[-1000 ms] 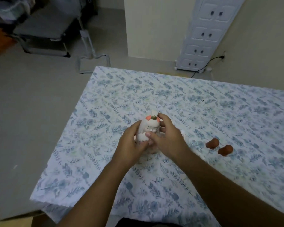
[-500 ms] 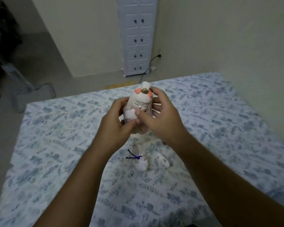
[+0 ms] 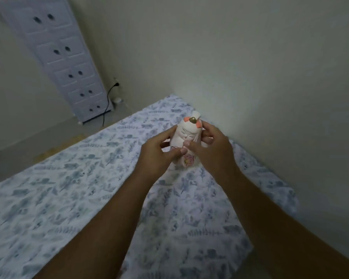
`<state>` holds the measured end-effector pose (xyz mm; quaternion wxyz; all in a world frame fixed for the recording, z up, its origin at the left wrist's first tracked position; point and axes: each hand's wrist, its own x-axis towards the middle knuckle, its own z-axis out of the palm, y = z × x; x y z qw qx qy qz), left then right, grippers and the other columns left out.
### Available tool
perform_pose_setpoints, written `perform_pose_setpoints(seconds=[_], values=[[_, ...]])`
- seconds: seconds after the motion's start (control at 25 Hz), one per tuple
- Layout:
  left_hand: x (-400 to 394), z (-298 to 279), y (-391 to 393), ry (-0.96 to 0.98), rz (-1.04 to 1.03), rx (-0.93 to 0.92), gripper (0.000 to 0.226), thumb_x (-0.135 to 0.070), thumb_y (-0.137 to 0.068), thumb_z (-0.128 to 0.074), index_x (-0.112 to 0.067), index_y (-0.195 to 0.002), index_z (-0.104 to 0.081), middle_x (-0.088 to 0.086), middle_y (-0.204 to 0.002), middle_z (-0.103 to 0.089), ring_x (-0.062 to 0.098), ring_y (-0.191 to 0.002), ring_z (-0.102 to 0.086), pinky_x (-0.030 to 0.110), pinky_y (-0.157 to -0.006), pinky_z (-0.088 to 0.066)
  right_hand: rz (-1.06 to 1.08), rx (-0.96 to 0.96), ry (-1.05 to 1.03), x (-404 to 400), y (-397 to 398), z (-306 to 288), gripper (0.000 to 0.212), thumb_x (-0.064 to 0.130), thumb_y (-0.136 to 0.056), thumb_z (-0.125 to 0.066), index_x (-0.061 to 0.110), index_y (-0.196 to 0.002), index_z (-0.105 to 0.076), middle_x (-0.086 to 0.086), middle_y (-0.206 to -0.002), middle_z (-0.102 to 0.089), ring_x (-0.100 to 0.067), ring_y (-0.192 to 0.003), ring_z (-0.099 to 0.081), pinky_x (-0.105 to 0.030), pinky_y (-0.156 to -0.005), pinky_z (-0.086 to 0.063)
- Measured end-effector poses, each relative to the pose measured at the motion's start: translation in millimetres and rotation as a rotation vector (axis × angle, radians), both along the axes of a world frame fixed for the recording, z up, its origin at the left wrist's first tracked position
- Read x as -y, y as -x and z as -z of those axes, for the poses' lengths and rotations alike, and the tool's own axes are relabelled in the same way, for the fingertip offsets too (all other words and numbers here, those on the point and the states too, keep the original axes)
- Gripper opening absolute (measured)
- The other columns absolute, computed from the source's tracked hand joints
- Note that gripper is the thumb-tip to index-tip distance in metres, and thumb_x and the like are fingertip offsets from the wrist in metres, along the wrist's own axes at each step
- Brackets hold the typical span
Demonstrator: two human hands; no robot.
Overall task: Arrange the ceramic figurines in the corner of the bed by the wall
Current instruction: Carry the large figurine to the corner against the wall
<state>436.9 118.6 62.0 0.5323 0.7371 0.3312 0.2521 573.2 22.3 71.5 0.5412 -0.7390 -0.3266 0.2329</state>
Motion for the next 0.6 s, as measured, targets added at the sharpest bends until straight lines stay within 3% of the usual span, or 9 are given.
perform_pose_setpoints(seconds=[0.08,0.16,0.24,0.36,0.44,0.6], values=[[-13.4,19.7,-50.1,0.07,0.022,0.016,0.068,-0.008,-0.078,-0.086,-0.025,-0.139,-0.062,-0.012,-0.129,-0.07,0.001,-0.108,-0.069,0.021,-0.086,-0.059,0.048,-0.03,0.003,-4.3,-41.7,16.3,0.05,0.015,-0.076,-0.083,0.056,-0.096,-0.062,0.04,-0.082,-0.065,0.013,-0.085,-0.066,-0.025,-0.075,-0.06],[-27.6,39.8,-94.7,0.095,0.053,0.015,0.068,-0.004,-0.078,-0.085,-0.019,-0.14,-0.061,-0.005,-0.132,-0.069,0.006,-0.112,-0.069,0.027,-0.091,-0.06,0.1,-0.063,-0.014,-11.9,-76.9,31.9,0.053,0.011,-0.079,-0.081,0.057,-0.092,-0.059,0.042,-0.081,-0.066,0.016,-0.084,-0.065,-0.013,-0.069,-0.056],[-41.5,59.2,-128.2,0.084,0.088,0.004,0.067,-0.004,-0.079,-0.084,-0.016,-0.141,-0.06,-0.002,-0.133,-0.068,0.011,-0.116,-0.068,0.032,-0.095,-0.059,0.147,-0.078,-0.042,-21.4,-103.0,48.0,0.049,0.012,-0.082,-0.079,0.055,-0.096,-0.06,0.037,-0.085,-0.069,0.014,-0.087,-0.066,-0.011,-0.07,-0.055],[-63.6,78.0,-163.2,0.057,0.117,-0.017,0.063,-0.003,-0.082,-0.081,-0.015,-0.14,-0.061,0.002,-0.132,-0.068,0.013,-0.116,-0.068,0.026,-0.093,-0.058,0.209,-0.079,-0.079,-38.9,-132.2,70.7,0.036,0.021,-0.086,-0.075,0.041,-0.115,-0.065,0.019,-0.105,-0.072,0.004,-0.097,-0.069,-0.022,-0.081,-0.059],[-79.4,82.1,-179.0,0.117,0.119,0.012,0.056,0.003,-0.084,-0.077,-0.008,-0.138,-0.062,0.008,-0.129,-0.07,0.02,-0.11,-0.072,0.033,-0.088,-0.062,0.243,-0.072,-0.087,-48.9,-144.6,79.5,0.046,0.024,-0.087,-0.073,0.031,-0.13,-0.058,0.01,-0.115,-0.07,-0.002,-0.101,-0.068,-0.02,-0.081,-0.058],[-99.4,85.3,-199.4,0.1,0.161,0.038,0.051,0.006,-0.087,-0.073,-0.004,-0.136,-0.062,0.011,-0.127,-0.071,0.023,-0.106,-0.074,0.038,-0.084,-0.063,0.322,-0.084,-0.104,-62.8,-161.6,87.1,0.048,0.021,-0.087,-0.074,0.028,-0.129,-0.054,0.009,-0.11,-0.068,-0.001,-0.097,-0.068,-0.015,-0.075,-0.056]])
